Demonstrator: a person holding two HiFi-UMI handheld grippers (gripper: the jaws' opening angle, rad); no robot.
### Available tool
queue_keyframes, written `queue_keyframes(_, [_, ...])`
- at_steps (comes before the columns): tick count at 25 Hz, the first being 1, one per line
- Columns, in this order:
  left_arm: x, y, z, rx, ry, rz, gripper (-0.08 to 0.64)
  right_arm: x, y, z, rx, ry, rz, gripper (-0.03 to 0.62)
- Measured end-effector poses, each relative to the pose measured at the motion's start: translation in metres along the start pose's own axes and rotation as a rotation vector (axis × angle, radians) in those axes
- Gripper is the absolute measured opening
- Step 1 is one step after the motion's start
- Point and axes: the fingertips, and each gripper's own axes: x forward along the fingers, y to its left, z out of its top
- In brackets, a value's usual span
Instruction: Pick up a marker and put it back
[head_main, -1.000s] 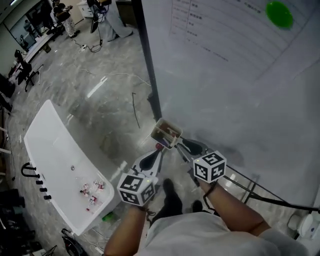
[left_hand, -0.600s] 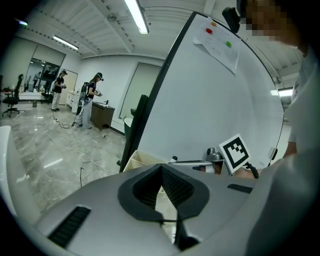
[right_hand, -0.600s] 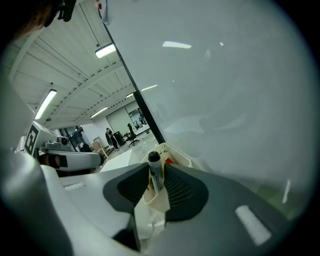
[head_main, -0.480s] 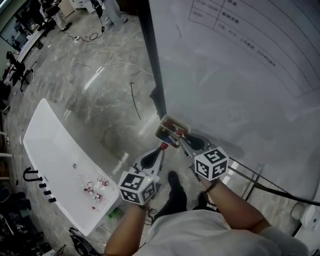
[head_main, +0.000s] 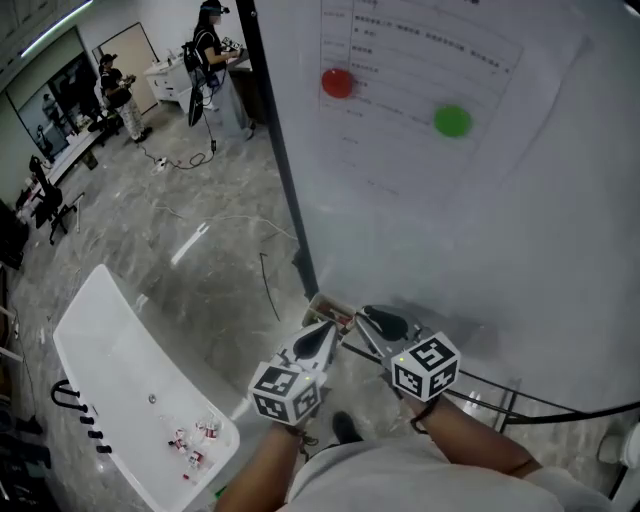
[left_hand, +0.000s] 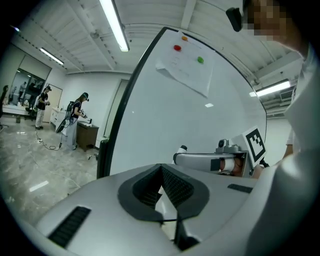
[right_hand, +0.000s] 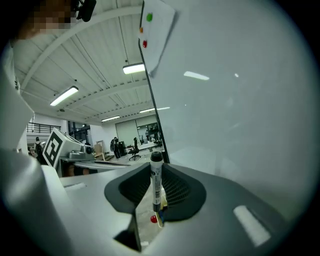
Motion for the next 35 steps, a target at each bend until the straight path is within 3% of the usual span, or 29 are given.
queue_keyframes(6, [-0.023, -0.057, 0.050, 0.074, -0.087, -0.029, 0.005, -0.058, 0.029, 0.066, -0.085, -0.109, 0.008, 0.069])
queue_keyframes(14, [-0.029, -0.068, 0.087, 0.122, -0.148, -0.025, 0.005, -0.066, 0.038, 0.097, -0.119, -0.171, 0.037, 0.069])
queue_keyframes(26, [-0.032, -0.061, 0.094, 0.108, -0.168, -0.026, 0.005, -0.063, 0.036, 0.099, -0.099, -0.178, 0.040, 0.069])
queue_keyframes(35, [-0.029, -0.034, 0.071, 0.069, -0.134, -0.003, 0.005, -0.026, 0.026, 0.053, -0.037, -0.066, 0.054, 0.069])
